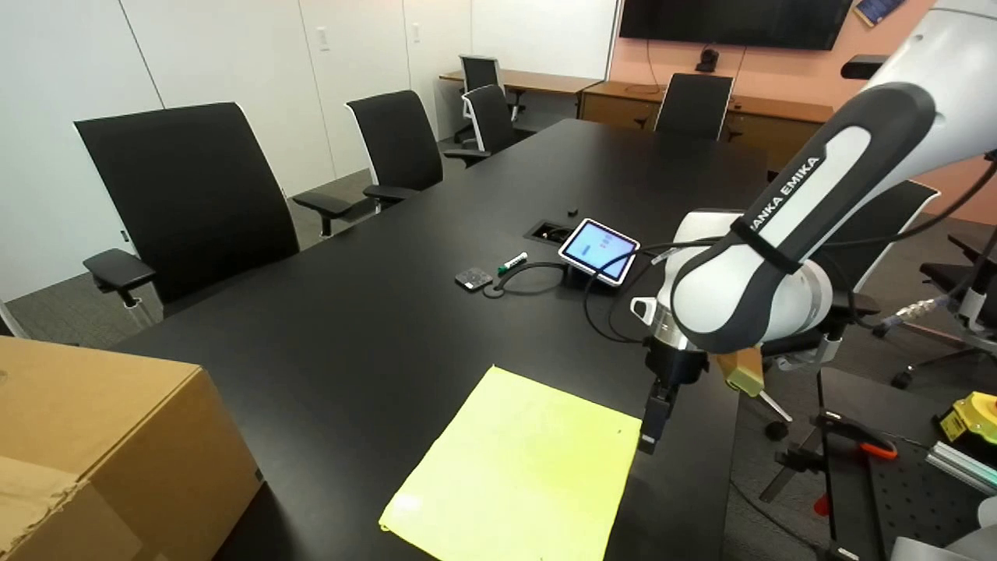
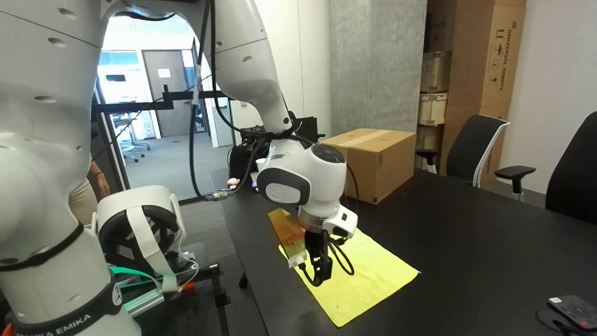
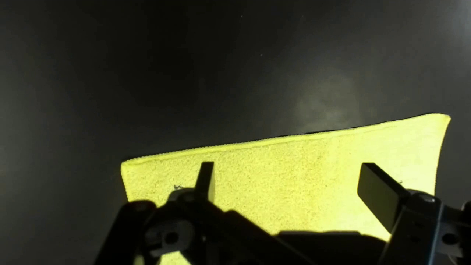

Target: Fold the yellow towel in half

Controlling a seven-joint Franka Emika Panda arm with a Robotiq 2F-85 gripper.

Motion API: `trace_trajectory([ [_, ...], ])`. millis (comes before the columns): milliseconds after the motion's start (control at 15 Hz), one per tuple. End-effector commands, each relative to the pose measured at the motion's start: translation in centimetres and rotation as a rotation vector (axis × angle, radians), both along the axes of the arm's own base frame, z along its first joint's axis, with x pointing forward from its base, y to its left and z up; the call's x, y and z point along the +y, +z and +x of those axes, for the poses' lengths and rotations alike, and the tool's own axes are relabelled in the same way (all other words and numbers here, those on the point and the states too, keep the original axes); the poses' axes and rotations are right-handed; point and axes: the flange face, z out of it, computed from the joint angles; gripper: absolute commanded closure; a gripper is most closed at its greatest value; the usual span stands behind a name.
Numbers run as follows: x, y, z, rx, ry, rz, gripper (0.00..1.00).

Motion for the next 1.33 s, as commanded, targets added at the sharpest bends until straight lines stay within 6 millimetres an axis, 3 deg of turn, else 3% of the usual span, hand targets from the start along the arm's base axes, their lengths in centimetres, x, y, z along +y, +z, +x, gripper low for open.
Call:
trace_trajectory([
  [0, 0.3, -3.0, 1.0, -0.028, 0.031, -0.046, 0.00],
  [200, 0.3, -4.7, 0.9, -0.026, 0.049, -0.063, 0.00],
  [867, -0.1, -6.3, 1.8, -0.102, 0.049, -0.139, 0.00],
  [1267, -0.6, -8.5, 2.4, -0.098, 0.020, -0.156, 0.00],
])
